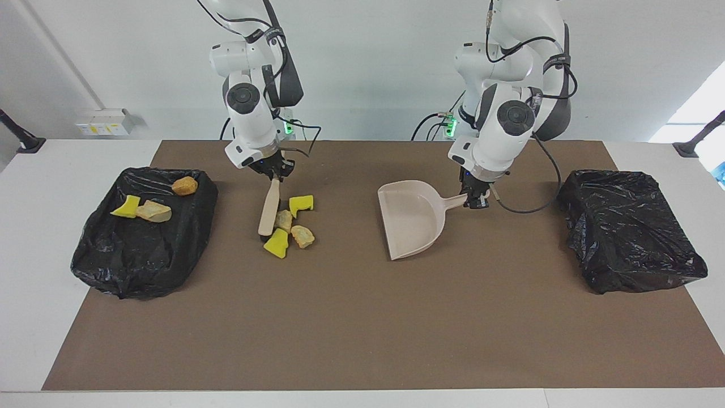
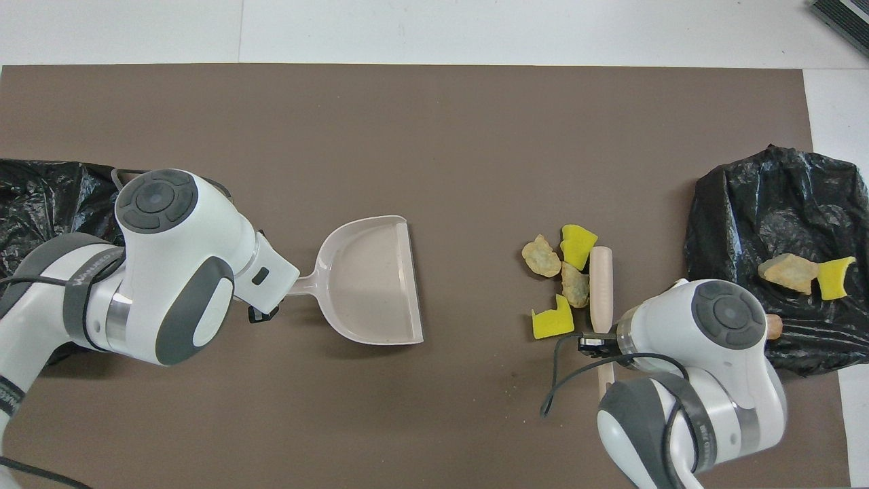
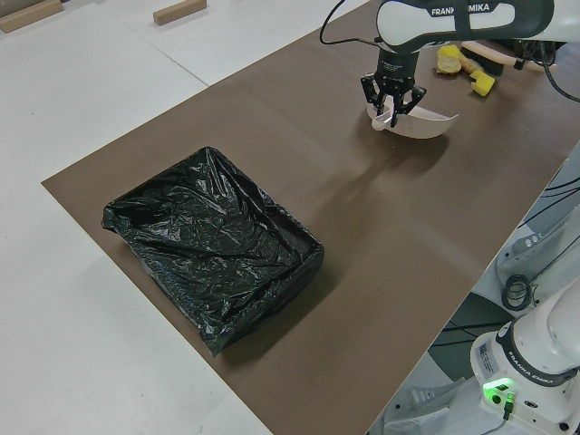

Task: Sweep and dump trash in bin
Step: 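Sweep the tan debris into the dustpan with the right gripper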

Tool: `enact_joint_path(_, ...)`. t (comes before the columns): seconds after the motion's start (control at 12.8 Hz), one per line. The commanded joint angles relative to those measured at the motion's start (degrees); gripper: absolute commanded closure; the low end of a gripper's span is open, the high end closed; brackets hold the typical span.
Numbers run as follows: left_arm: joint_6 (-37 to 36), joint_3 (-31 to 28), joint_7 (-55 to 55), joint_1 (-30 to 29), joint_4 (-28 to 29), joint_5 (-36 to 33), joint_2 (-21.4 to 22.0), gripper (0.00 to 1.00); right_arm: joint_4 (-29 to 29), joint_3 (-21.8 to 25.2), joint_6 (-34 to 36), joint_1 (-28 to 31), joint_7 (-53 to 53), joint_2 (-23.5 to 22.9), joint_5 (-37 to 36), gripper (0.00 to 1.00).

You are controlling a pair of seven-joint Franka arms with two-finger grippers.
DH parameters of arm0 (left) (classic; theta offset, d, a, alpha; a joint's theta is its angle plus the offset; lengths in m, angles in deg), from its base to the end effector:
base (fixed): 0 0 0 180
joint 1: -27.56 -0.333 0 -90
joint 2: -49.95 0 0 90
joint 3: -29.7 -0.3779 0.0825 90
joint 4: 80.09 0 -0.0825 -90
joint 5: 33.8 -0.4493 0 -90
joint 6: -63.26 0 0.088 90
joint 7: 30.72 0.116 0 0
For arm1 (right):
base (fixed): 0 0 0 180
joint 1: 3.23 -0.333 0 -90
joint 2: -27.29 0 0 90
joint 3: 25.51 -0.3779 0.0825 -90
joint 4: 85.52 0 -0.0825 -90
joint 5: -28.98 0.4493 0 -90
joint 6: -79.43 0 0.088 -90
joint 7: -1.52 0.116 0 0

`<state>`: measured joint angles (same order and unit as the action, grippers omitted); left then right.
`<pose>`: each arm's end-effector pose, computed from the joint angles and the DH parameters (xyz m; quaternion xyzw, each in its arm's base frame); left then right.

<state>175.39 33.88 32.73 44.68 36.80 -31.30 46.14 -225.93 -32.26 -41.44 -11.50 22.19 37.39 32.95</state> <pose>0.5633 -0.2225 0.4185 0.7429 -0.6648 -0.0617 0.0473 0.4616 0.1275 0.3623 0.9939 -0.0710 -0.0841 0.0082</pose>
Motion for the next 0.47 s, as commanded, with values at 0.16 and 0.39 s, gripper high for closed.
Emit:
enact_joint_path(0.16, 5.02, -0.57, -2.89, 2.48, 4.83, -0.66, 2.41, 1.00, 1.09, -0.11, -2.53, -4.46, 4.73, -1.39, 2.18, 1.00)
enact_joint_path(0.39, 5.02, -0.57, -2.98, 2.48, 4.84, -0.66, 2.41, 1.00, 2.85, -0.11, -2.79, -6.31, 5.34, -2.45, 4.90, 1.00)
